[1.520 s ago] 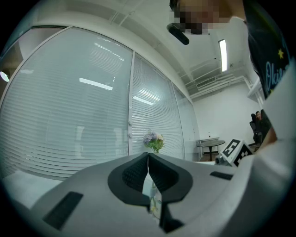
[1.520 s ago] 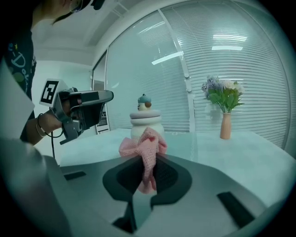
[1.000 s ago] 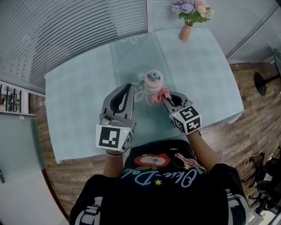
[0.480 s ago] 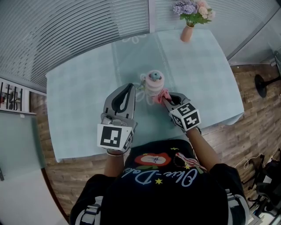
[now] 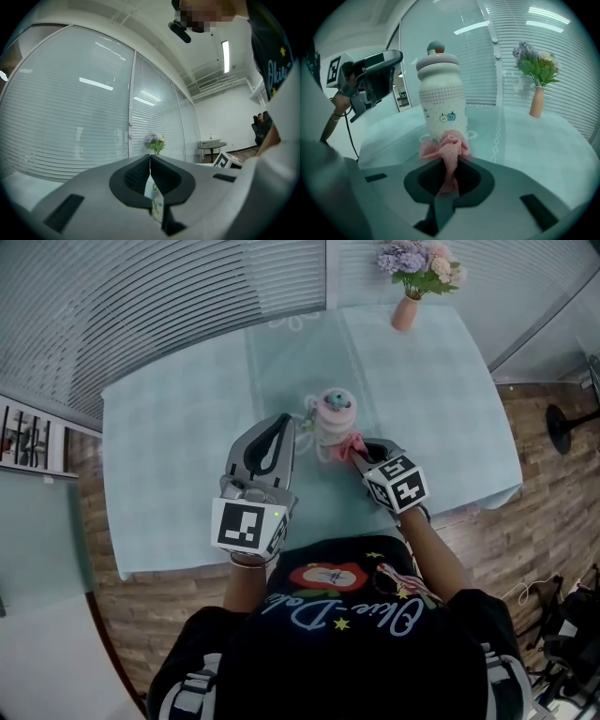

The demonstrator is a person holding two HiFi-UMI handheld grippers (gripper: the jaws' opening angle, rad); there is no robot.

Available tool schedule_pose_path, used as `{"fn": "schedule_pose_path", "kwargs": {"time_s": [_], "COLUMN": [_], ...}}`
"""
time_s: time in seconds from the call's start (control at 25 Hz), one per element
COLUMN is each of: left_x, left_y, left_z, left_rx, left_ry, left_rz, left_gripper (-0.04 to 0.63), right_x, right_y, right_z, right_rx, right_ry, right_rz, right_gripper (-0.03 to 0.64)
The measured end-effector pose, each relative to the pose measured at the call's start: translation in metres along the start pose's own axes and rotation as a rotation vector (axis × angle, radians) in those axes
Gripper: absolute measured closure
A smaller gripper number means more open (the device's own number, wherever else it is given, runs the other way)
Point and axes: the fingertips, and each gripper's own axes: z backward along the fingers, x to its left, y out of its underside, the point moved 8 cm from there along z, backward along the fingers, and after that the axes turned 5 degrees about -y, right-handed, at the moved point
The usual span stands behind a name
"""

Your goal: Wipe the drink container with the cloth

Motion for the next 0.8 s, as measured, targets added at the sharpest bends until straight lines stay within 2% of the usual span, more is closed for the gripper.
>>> {"fn": "schedule_pose_path", "kwargs": {"time_s": [0.24,0.52,0.8], "left_x": [0.001,0.002,0.002], "left_y": [0.000,0.001,0.000], "left_z": [-0.002,-0.003,-0.005], "left_rx": [-0.006,-0.008,-0.003], "left_ry": [0.008,0.013,0.011], "left_rz": [0.006,0.010,0.013], "left_gripper": [0.591,0.591,0.591], "right_x": [-0.002,-0.022,-0.035], "right_y": [0.001,-0.003,-0.043], "right_z": [0.006,0.040,0.073], "right_rx": [-0.014,-0.105,-0.301], "right_ry": [0.017,0.123,0.196], "right_rz": [0.006,-0.047,-0.051], "right_gripper": [0.580,0.580,0.580]}}
